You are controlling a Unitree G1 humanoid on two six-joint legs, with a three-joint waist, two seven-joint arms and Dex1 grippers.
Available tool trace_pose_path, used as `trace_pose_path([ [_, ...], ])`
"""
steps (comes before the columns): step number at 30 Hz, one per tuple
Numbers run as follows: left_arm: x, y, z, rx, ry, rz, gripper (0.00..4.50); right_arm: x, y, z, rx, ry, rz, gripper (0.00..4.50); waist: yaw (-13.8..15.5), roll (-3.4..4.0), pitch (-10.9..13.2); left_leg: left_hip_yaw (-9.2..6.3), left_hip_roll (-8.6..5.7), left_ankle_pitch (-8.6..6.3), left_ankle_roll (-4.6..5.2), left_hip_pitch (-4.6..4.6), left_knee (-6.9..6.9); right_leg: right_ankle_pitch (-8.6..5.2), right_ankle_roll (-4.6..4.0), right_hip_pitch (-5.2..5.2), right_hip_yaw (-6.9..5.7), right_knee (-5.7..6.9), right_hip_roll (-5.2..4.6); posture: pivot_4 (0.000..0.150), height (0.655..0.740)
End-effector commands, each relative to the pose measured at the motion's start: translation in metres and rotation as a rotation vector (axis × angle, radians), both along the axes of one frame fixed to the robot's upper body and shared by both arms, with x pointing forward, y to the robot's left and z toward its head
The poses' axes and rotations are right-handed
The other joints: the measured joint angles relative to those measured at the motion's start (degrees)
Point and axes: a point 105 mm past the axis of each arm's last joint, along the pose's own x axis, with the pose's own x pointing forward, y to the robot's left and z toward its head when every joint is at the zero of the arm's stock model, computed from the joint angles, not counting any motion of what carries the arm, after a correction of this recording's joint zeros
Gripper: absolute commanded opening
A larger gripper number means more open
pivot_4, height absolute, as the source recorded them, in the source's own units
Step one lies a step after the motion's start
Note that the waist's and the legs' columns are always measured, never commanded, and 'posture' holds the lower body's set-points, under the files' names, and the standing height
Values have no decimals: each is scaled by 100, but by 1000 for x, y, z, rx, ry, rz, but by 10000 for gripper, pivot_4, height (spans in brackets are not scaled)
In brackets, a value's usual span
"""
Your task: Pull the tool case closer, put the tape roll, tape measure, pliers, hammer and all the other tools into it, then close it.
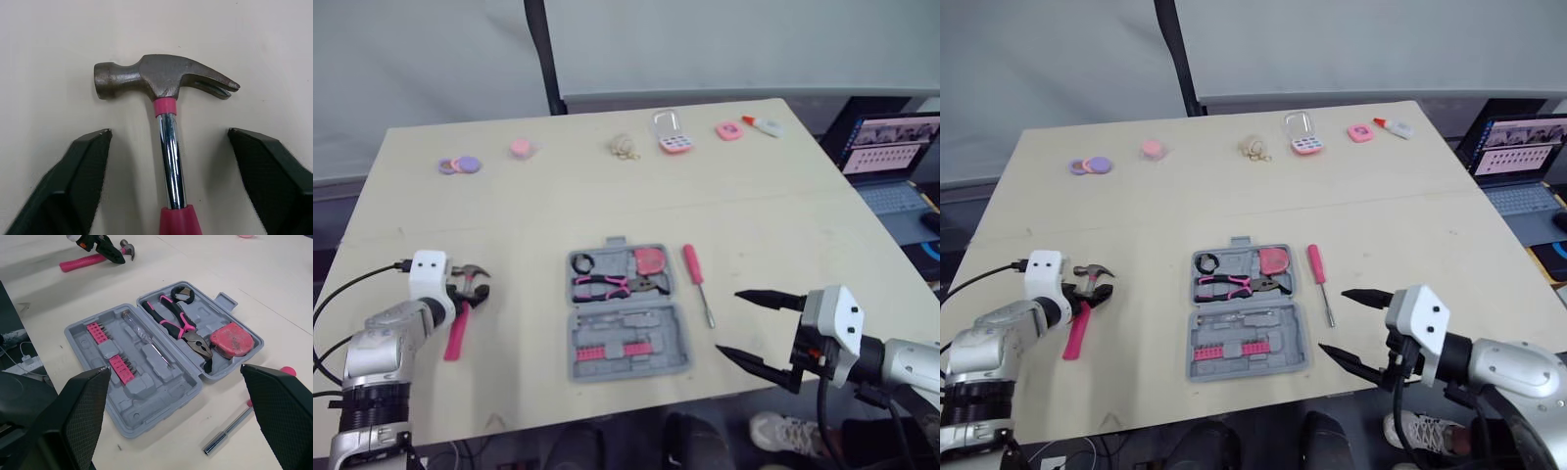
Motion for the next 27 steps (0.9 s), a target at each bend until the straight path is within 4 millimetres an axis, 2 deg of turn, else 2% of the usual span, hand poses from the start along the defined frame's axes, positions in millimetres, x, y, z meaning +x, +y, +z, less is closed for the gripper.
trace_pose_path([
  [1, 1, -3, -9, -19, 26, 1, 20987, -1, 1, 9, -6, -42, 11, 45000, 3, 0, 0, 0, 0, 0, 0, 0, 0, 0, 0, 0, 0, 0, 0, 1500, 7287],
  [5, 7, -5, -8, -10, 25, -11, 1394, -1, 1, 9, -6, -42, 7, 45000, 14, 0, 0, 0, -2, 0, 1, -1, 0, 1, 1, 0, 0, -1, 0, 1500, 7287],
  [27, 12, -5, -9, 25, 38, -35, 613, -2, 2, 8, -3, -42, 1, 45000, 38, 18, -11, -6, -7, 7, 1, 2, -1, 1, 2, 4, -3, 3, -6, 1500, 7287],
])
